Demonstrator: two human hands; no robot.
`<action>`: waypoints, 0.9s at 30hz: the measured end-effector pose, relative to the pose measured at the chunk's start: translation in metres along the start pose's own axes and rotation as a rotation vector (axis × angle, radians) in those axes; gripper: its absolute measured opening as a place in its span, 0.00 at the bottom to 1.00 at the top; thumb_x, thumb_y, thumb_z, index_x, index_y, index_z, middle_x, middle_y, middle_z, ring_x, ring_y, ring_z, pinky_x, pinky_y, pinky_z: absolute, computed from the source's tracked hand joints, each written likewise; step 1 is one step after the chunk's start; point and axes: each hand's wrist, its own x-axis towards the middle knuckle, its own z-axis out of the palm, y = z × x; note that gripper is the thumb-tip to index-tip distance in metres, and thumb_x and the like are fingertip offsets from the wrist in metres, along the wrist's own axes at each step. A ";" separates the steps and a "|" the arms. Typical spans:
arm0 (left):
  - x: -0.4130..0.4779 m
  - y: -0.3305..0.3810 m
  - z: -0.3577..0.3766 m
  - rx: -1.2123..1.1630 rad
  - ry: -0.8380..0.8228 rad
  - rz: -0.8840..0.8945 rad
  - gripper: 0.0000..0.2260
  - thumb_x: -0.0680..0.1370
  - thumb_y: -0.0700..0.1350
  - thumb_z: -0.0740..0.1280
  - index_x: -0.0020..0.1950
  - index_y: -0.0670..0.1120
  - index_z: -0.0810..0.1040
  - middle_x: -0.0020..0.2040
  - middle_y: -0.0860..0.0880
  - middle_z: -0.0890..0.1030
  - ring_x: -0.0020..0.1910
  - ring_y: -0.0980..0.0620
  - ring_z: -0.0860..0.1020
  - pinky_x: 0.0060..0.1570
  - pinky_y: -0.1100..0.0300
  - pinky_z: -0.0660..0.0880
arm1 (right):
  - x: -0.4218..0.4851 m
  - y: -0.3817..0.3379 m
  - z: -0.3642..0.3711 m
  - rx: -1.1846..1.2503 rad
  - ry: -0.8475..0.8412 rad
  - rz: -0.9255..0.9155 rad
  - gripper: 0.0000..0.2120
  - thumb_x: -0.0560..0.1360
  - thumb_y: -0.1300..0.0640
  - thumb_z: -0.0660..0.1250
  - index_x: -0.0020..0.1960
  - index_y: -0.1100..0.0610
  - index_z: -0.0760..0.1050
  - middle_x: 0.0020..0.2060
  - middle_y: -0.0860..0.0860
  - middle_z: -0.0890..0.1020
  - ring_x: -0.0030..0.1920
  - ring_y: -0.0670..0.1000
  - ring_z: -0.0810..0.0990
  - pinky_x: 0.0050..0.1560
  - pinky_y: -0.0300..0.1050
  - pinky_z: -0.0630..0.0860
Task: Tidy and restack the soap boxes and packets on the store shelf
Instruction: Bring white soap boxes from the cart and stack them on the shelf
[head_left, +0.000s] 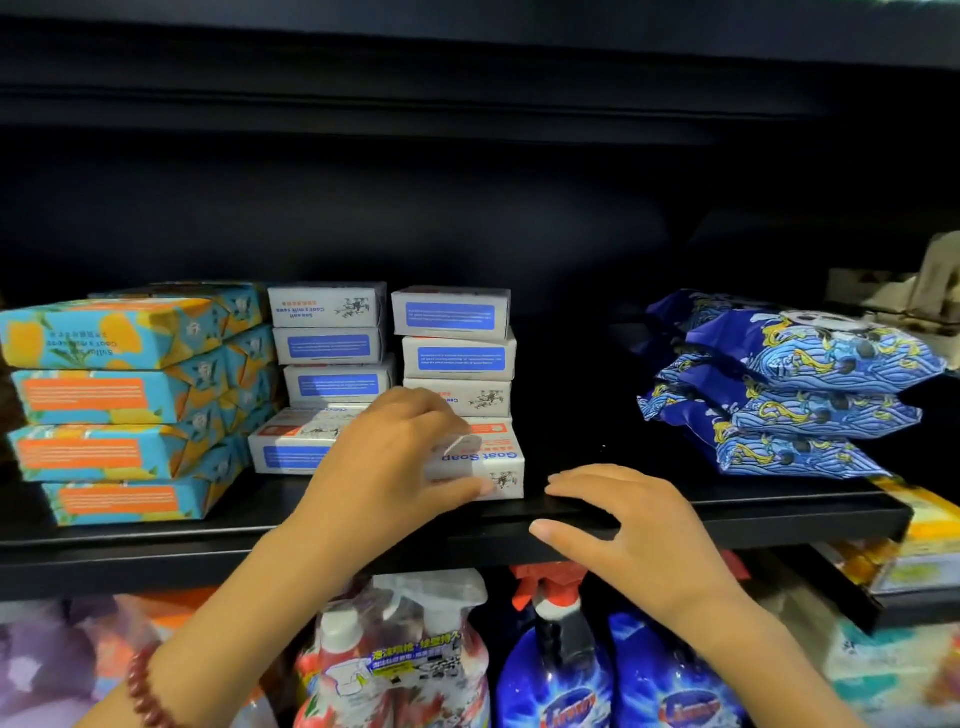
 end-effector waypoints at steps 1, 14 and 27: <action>-0.004 -0.001 -0.004 -0.013 0.007 -0.004 0.16 0.68 0.50 0.77 0.52 0.46 0.83 0.49 0.51 0.81 0.50 0.50 0.77 0.47 0.58 0.74 | 0.000 0.000 0.000 -0.001 -0.001 0.002 0.23 0.66 0.37 0.67 0.57 0.47 0.79 0.55 0.37 0.77 0.58 0.36 0.72 0.60 0.28 0.64; -0.001 0.001 0.008 0.032 0.046 -0.120 0.11 0.73 0.47 0.73 0.54 0.48 0.83 0.50 0.52 0.82 0.53 0.51 0.77 0.51 0.58 0.74 | 0.000 0.000 0.002 0.030 0.018 0.023 0.23 0.64 0.38 0.68 0.55 0.47 0.80 0.53 0.36 0.78 0.56 0.35 0.73 0.56 0.22 0.62; 0.001 -0.008 0.012 0.075 0.025 -0.170 0.13 0.75 0.48 0.69 0.60 0.50 0.79 0.58 0.54 0.80 0.60 0.52 0.74 0.56 0.59 0.73 | 0.000 -0.004 0.000 0.025 0.000 0.033 0.21 0.65 0.40 0.70 0.54 0.49 0.81 0.51 0.38 0.79 0.55 0.37 0.75 0.56 0.25 0.65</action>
